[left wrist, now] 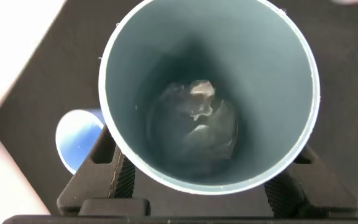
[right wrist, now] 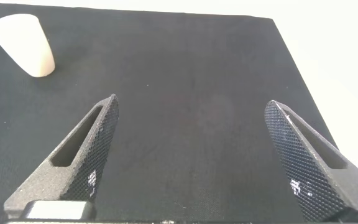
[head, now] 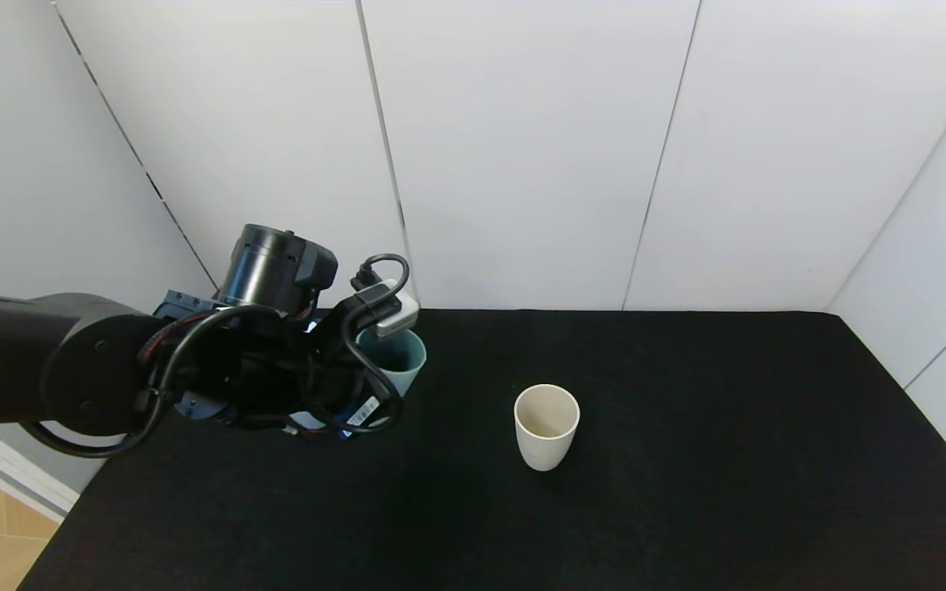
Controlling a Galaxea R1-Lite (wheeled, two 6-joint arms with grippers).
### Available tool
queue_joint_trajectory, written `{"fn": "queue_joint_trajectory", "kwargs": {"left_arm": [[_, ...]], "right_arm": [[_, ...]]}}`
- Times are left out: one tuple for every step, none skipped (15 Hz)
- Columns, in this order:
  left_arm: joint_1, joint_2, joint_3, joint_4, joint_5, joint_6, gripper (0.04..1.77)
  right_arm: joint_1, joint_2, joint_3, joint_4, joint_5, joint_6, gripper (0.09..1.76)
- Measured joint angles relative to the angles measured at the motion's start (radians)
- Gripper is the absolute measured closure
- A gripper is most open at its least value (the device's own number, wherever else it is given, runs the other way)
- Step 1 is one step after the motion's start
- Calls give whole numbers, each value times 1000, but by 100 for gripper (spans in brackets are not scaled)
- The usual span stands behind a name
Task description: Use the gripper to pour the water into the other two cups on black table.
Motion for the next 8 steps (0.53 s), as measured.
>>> {"fn": "queue_joint_trajectory", "kwargs": {"left_arm": [[-11, 5, -4, -10, 13, 2, 67], [-23, 11, -7, -13, 38, 4, 67], [-38, 18, -12, -13, 69, 6, 67], [-51, 28, -18, -12, 97, 11, 67], [-64, 39, -29, -11, 125, 29, 67], [-77, 53, -41, -11, 151, 61, 67], [-89, 64, -55, -11, 171, 89, 67], [-104, 77, -72, -10, 182, 102, 67]], "right_arm": [[0, 0, 0, 0, 0, 0, 14], [0, 0, 0, 0, 0, 0, 14], [0, 0, 0, 0, 0, 0, 14], [0, 0, 0, 0, 0, 0, 14], [0, 0, 0, 0, 0, 0, 14], [0, 0, 0, 0, 0, 0, 14], [0, 0, 0, 0, 0, 0, 14], [0, 0, 0, 0, 0, 0, 14]]}}
